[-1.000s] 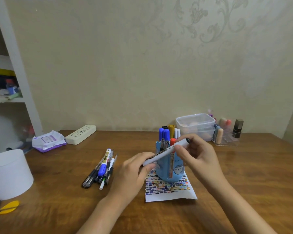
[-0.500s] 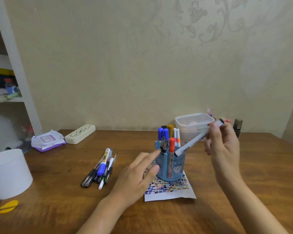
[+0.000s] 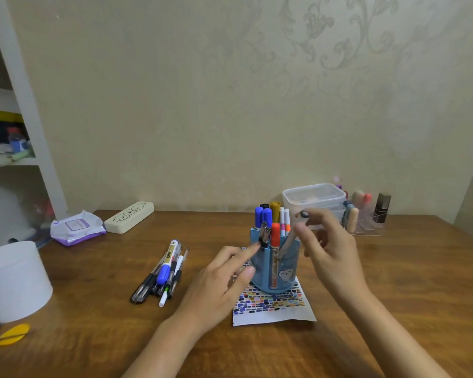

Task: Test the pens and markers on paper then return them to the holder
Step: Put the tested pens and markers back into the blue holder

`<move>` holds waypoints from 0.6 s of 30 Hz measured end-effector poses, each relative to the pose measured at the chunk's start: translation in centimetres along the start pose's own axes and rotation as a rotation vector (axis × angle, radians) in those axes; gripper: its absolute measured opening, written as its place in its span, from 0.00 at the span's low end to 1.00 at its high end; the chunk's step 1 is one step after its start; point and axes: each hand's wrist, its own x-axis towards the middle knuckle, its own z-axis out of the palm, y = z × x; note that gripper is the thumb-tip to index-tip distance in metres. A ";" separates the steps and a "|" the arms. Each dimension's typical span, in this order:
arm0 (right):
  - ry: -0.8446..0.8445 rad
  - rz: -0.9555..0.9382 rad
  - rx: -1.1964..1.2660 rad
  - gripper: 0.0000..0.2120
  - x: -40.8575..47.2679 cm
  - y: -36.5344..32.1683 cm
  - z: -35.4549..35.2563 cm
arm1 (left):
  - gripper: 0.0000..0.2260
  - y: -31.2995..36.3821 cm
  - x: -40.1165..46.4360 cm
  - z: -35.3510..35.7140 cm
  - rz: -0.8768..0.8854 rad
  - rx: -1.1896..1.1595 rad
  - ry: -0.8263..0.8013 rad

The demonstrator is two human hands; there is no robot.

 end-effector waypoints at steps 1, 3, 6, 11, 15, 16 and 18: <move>-0.029 0.005 -0.026 0.07 -0.2 0.2 0.3 | 0.22 -0.1 0.0 0.0 0.003 -0.007 0.003; -0.084 0.020 -0.069 0.10 -0.5 0.6 0.8 | 0.21 -0.1 0.0 0.0 0.006 -0.007 0.004; -0.134 0.034 -0.120 0.14 -0.7 1.1 1.2 | 0.21 -0.2 0.0 -0.1 -0.005 0.006 -0.005; -0.153 0.049 -0.170 0.19 -0.7 0.9 0.9 | 0.20 -1.0 0.2 -1.1 -0.033 0.073 0.102; -0.128 0.042 -0.182 0.21 -0.7 0.9 1.0 | 0.17 -3.8 0.0 -2.2 -0.200 0.439 0.309; -0.116 0.033 -0.184 0.22 -0.7 0.8 0.9 | 0.17 -4.5 -0.1 -2.3 -0.254 0.526 0.315; -0.089 0.023 -0.174 0.23 -0.8 0.5 0.9 | 0.19 -5.2 -0.3 -2.3 -0.359 0.609 0.229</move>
